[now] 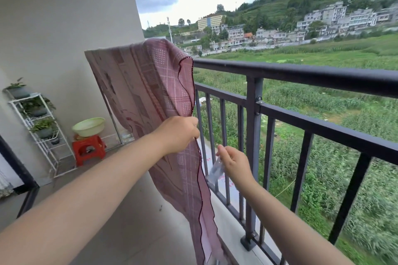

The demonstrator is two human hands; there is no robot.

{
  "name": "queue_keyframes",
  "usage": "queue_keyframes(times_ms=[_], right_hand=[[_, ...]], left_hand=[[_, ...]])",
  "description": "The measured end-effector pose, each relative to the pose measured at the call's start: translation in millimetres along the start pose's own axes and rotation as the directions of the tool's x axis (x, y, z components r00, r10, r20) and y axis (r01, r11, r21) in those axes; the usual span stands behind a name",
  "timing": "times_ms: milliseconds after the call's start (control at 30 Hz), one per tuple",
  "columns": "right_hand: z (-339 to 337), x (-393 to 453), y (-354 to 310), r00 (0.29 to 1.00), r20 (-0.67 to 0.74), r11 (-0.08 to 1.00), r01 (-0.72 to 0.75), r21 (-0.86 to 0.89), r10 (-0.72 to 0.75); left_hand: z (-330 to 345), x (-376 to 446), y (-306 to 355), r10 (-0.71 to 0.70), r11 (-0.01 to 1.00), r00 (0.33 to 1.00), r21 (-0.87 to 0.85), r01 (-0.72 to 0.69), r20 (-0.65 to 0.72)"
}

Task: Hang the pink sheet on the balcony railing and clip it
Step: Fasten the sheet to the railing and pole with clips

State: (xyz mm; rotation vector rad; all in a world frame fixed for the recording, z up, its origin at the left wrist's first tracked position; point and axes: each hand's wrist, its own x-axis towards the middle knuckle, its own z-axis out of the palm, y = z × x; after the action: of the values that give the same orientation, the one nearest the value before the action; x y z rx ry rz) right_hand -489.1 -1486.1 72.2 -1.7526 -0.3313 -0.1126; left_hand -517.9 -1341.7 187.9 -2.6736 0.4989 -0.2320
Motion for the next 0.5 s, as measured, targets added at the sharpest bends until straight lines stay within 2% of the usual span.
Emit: queue_keyframes(times_ms=[100, 267, 367, 500], right_hand=[[-8.3, 0.6, -5.0, 0.998, 0.023, 0.981, -0.056, 0.183, 0.052], [-21.9, -6.2, -6.3, 0.983, 0.169, 0.961, -0.111, 0.253, 0.069], [-28.2, -11.5, -5.4, 0.988, 0.148, 0.986, -0.066, 0.151, 0.043], [-32.3, -14.6, -12.7, 0.981, 0.018, 0.978, 0.194, -0.073, -0.193]], left_hand=[[-0.9, -1.5, -1.3, 0.000, 1.000, 1.000, -0.009, 0.000, 0.015], [-2.1, -5.0, -3.0, 0.012, 1.000, 0.999, -0.021, -0.011, 0.030], [-1.3, -6.0, -3.6, 0.002, 1.000, 0.999, -0.006, -0.002, 0.044], [-3.4, -4.8, -1.0, -0.030, 0.998, 0.999, 0.060, 0.028, 0.045]])
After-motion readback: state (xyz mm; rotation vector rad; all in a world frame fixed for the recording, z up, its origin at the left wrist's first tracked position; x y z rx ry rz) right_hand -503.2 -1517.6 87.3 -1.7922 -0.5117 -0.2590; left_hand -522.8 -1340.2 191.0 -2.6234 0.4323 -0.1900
